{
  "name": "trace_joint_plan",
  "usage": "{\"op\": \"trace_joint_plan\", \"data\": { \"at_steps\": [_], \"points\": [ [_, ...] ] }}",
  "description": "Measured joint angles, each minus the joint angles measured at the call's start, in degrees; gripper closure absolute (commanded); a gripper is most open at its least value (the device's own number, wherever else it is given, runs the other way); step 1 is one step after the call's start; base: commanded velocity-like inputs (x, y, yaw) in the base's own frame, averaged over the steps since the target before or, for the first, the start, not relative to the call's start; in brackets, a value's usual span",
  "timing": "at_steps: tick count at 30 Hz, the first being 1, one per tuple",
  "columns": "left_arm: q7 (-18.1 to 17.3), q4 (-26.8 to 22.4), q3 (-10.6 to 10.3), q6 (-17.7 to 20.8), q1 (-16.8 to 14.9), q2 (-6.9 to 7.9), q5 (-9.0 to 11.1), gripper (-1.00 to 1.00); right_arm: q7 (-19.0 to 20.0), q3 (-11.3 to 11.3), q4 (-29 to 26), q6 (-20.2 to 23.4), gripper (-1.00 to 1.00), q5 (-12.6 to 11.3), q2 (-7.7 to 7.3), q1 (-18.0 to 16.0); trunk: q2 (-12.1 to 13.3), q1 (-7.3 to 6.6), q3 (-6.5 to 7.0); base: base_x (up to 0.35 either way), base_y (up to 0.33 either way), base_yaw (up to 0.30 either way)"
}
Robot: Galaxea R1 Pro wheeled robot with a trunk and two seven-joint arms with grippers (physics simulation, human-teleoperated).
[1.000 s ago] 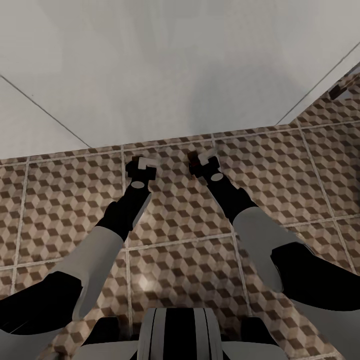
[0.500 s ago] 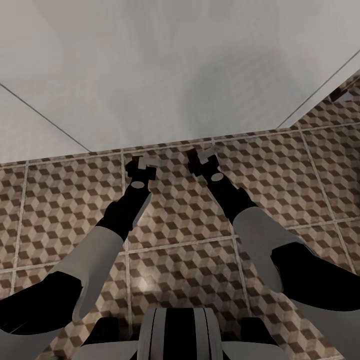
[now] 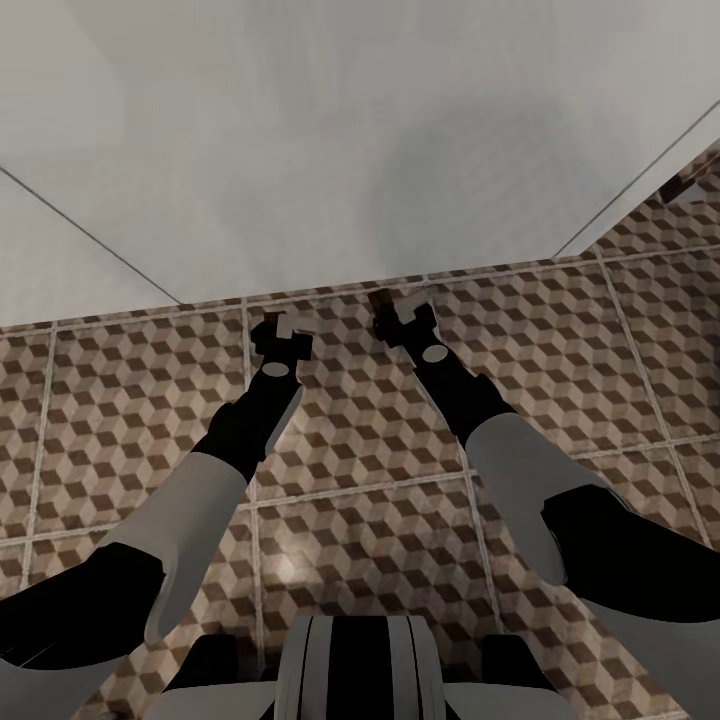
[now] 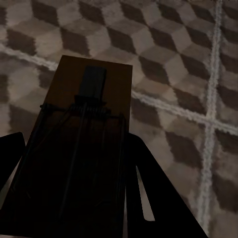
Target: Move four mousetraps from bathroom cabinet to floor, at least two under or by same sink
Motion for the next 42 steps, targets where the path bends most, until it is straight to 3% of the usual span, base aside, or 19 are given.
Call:
{"op": "trace_joint_plan", "data": {
  "at_steps": [27,34,42],
  "points": [
    [-0.15,-0.58,-0.05,-0.44,0.0,0.0,-0.03,1.0,0.0,0.0,0.06,-0.04,1.0,0.0,0.0,0.0,0.0,0.0,0.0,0.0,0.0,0.0],
    [-0.42,1.3,-0.17,-5.94,0.0,0.0,0.05,1.0,0.0,0.07,0.13,-0.04,1.0,0.0,0.0,0.0,0.0,0.0,0.0,0.0,0.0,0.0],
    [-2.2,3.77,-0.18,-7.23,0.0,-0.01,0.76,1.0,0.02,0.09,0.19,-0.04,1.0,0.0,0.0,0.0,0.0,0.0,0.0,0.0,0.0,0.0]
  ]
}}
